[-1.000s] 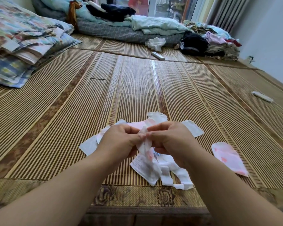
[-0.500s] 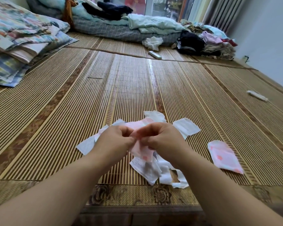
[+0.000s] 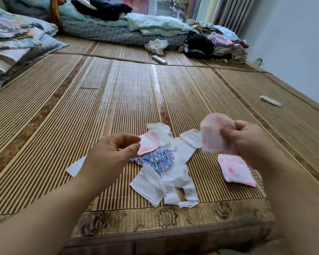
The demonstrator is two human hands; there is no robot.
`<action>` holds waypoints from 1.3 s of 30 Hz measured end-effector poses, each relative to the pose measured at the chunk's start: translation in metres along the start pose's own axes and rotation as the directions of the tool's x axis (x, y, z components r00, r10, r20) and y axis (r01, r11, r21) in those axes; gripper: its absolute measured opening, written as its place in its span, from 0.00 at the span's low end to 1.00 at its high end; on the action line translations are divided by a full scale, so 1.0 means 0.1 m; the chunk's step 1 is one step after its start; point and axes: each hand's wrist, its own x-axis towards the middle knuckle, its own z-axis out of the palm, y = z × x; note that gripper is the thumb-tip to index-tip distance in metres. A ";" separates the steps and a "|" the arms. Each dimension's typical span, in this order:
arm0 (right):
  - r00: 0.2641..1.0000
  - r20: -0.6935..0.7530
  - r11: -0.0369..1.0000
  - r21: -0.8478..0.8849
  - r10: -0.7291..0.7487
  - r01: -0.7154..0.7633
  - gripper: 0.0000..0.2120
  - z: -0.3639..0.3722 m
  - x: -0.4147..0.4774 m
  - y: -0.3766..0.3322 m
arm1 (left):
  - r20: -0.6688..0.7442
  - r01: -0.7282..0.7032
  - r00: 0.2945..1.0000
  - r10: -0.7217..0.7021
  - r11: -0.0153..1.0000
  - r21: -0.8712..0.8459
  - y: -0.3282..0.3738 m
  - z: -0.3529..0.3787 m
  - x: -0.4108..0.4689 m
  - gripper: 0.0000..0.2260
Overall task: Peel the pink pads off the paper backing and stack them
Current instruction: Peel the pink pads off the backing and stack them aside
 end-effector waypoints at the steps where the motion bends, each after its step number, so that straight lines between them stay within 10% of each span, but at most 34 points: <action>1: 0.994 -0.035 0.995 -0.010 0.102 -0.103 0.04 -0.16 0.06 0.13 | 0.007 -0.006 1.000 0.006 1.000 0.030 -0.01 0.00 -0.01 0.05; 6: 0.912 -0.114 0.893 -0.191 0.393 -0.408 0.06 -0.47 0.12 0.58 | 0.038 -0.020 0.999 0.015 0.991 0.136 0.00 0.03 -0.02 0.04; 23: 0.895 -0.073 0.834 -0.335 0.440 -0.438 0.09 -0.49 0.06 0.59 | 0.081 -0.022 0.997 0.004 0.976 0.217 0.05 0.16 -0.03 0.04; 32: 0.976 -0.192 0.648 -0.731 0.105 -0.213 0.25 -0.29 -0.04 0.35 | 0.037 -0.023 0.999 0.010 0.929 0.369 -0.05 0.05 0.02 0.03; 35: 0.965 -0.069 0.743 -0.653 -0.254 0.149 0.19 0.08 -0.14 0.09 | -0.027 0.055 0.998 -0.048 0.809 0.585 -0.17 -0.08 0.08 0.13; 39: 0.905 0.229 0.707 -0.567 -0.359 0.424 0.16 0.90 -0.28 -0.13 | -0.099 0.151 0.988 -0.116 0.653 0.742 -0.28 -0.24 0.14 0.24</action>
